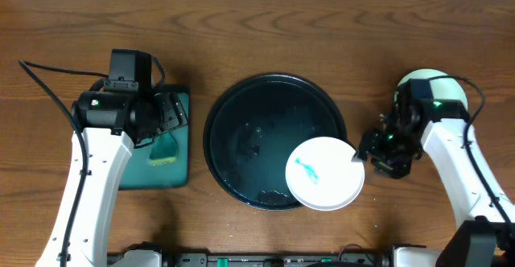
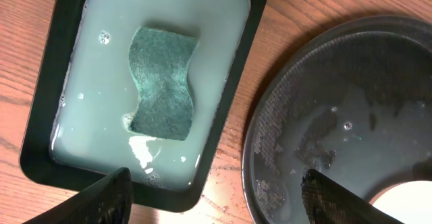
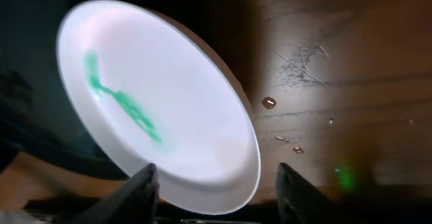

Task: Clean dirty plates on tray and stack at the side
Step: 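Release the stacked plate and move right gripper to the white plate, then grasp the white plate's rim with the right gripper and slide it toward tray center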

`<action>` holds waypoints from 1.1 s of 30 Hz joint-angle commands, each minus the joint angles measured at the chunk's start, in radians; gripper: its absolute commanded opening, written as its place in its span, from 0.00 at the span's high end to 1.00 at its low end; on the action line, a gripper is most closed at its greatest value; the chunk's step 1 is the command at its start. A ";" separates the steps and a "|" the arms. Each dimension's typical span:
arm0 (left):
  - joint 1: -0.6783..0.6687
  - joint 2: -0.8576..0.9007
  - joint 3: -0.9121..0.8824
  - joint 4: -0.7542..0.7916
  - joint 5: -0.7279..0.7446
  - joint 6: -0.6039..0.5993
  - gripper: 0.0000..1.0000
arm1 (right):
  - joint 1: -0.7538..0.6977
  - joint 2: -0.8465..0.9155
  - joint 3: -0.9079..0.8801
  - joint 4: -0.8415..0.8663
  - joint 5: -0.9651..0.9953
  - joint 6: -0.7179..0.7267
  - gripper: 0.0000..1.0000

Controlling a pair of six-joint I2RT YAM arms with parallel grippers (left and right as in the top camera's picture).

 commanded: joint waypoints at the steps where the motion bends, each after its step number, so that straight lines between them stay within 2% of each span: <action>1: -0.002 -0.001 -0.002 -0.002 -0.002 -0.013 0.20 | 0.035 0.002 -0.042 0.025 0.017 0.035 0.48; 6: -0.002 -0.001 -0.002 -0.002 -0.002 -0.013 0.20 | 0.052 0.002 -0.126 0.083 0.016 0.084 0.44; 13: -0.002 -0.001 -0.002 -0.002 -0.002 -0.013 0.20 | 0.052 0.002 -0.201 0.150 0.008 0.092 0.44; 15: -0.002 -0.001 -0.002 -0.002 -0.002 -0.013 0.20 | 0.052 0.002 -0.202 0.163 0.009 0.091 0.50; 17: -0.002 -0.001 -0.002 -0.002 -0.002 -0.013 0.20 | 0.052 0.002 -0.202 0.182 0.009 0.092 0.65; 18: -0.002 -0.001 -0.002 -0.002 -0.002 -0.013 0.20 | 0.052 0.002 -0.202 0.189 0.009 0.096 0.68; 21: -0.002 -0.001 -0.002 -0.003 -0.002 -0.013 0.20 | 0.052 0.002 -0.202 0.207 0.009 0.110 0.69; 24: -0.002 -0.001 -0.002 -0.003 -0.002 -0.013 0.20 | 0.052 0.002 -0.202 0.219 0.009 0.110 0.58; 26: -0.002 -0.001 -0.002 -0.003 -0.002 -0.013 0.20 | 0.052 0.002 -0.202 0.228 0.009 0.110 0.59; 31: -0.002 -0.001 -0.002 -0.003 -0.002 -0.013 0.20 | 0.052 0.002 -0.202 0.248 0.010 0.114 0.72; 33: -0.002 -0.001 -0.002 -0.002 -0.002 -0.013 0.20 | 0.052 0.002 -0.203 0.259 0.009 0.115 0.82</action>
